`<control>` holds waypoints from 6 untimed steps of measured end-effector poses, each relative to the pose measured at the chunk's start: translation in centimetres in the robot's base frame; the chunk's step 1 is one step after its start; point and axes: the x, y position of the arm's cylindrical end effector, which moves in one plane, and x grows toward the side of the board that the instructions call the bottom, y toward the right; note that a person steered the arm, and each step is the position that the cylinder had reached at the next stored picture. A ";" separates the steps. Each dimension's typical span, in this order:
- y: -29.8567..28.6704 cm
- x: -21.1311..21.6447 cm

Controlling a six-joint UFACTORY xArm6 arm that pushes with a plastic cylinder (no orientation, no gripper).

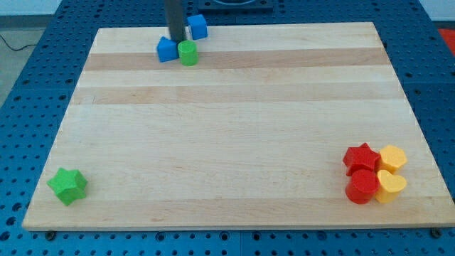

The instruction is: Place green circle at center

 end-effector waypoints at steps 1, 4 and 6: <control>-1.1 4.4; 3.5 -3.4; 10.0 -0.4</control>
